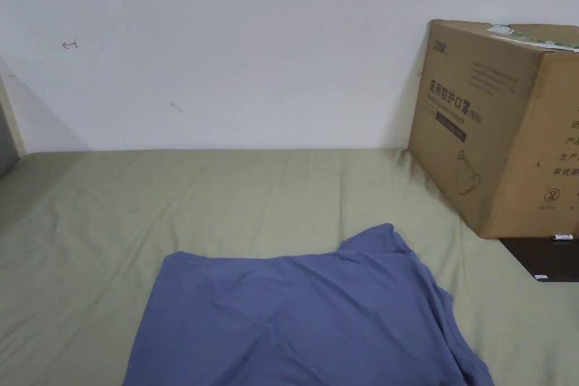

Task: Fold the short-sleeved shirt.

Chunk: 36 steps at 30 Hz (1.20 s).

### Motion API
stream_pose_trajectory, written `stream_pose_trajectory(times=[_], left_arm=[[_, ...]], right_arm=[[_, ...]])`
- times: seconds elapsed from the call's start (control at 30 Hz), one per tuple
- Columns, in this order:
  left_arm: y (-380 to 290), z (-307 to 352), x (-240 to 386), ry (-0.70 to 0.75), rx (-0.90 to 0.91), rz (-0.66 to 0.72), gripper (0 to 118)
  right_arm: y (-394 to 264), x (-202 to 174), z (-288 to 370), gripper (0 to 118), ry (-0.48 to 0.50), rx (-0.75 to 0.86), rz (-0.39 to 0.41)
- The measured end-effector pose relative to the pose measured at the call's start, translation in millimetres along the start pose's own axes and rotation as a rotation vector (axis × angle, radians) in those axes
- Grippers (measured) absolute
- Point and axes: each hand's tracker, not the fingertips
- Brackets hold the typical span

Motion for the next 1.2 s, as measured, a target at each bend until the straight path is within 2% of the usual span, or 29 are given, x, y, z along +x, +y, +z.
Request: stream_pose_trajectory(times=[0.03,0.07,0.1,0.13,0.17,0.2,0.23,0.3,0.37,0.5,0.57,0.6,0.63,0.67,0.7,0.8,0.83,0.9,1.0,1.03,1.1,1.2], left_arm=[[7,9,7,0.007,0.045,0.014,115],[12,16,13,0.015,0.082,0.031,114],[21,24,23,-0.011,0.118,0.051,109],[25,31,29,-0.01,0.152,0.06,86],[29,38,35,-0.006,0.194,0.054,54],[34,42,42,0.017,0.191,0.027,12],[42,43,46,0.054,0.175,-0.01,0],[51,40,44,0.047,0.087,-0.006,0],[53,27,22,0.027,0.009,0.039,0],[39,-26,-14,0.005,-0.504,0.074,0],[21,-39,-18,0.012,-0.53,-0.025,0],[14,-46,-22,0.06,-0.532,-0.026,0],[5,-49,-24,0.066,-0.534,0.004,11],[-1,-54,-30,0.046,-0.529,0.06,33],[-6,-61,-37,0.026,-0.517,0.135,63],[-16,-79,-45,0.041,-0.502,0.237,93],[-19,-85,-45,0.066,-0.501,0.231,115],[-25,-96,-40,0.084,-0.5,0.207,118],[-40,-117,-33,0.186,-0.648,0.101,116],[-44,-120,-28,0.207,-0.67,0.048,109],[-44,-121,-10,0.226,-0.659,-0.094,107],[-41,-111,7,0.235,-0.63,-0.142,89]], right_arm=[[4,-10,12,113,0.071,0.099,-0.003],[7,-21,24,106,0.105,0.2,0.005],[11,-35,33,89,0.119,0.261,0.039],[14,-45,36,37,0.083,0.289,0.082],[17,-56,40,3,0.062,0.321,0.114],[20,-64,43,2,0.05,0.335,0.123],[22,-68,45,2,0.094,0.335,0.1],[28,-73,44,2,0.185,0.305,0.072],[29,-77,43,2,0.176,0.292,0.084],[22,-73,36,2,0.157,0.224,0.151],[17,-72,32,2,0.155,0.181,0.164],[16,-71,31,2,0.158,0.17,0.169],[14,-70,30,2,0.16,0.158,0.177],[12,-72,30,2,0.156,0.148,0.19],[11,-72,29,2,0.154,0.14,0.198],[9,-72,23,2,0.16,0.098,0.21],[9,-73,22,2,0.161,0.089,0.216],[10,-73,20,2,0.158,0.084,0.226],[12,-73,17,2,0.163,0.078,0.231],[12,-72,16,2,0.163,0.075,0.229],[12,-71,14,2,0.161,0.07,0.226],[11,-67,13,2,0.146,0.06,0.221]])
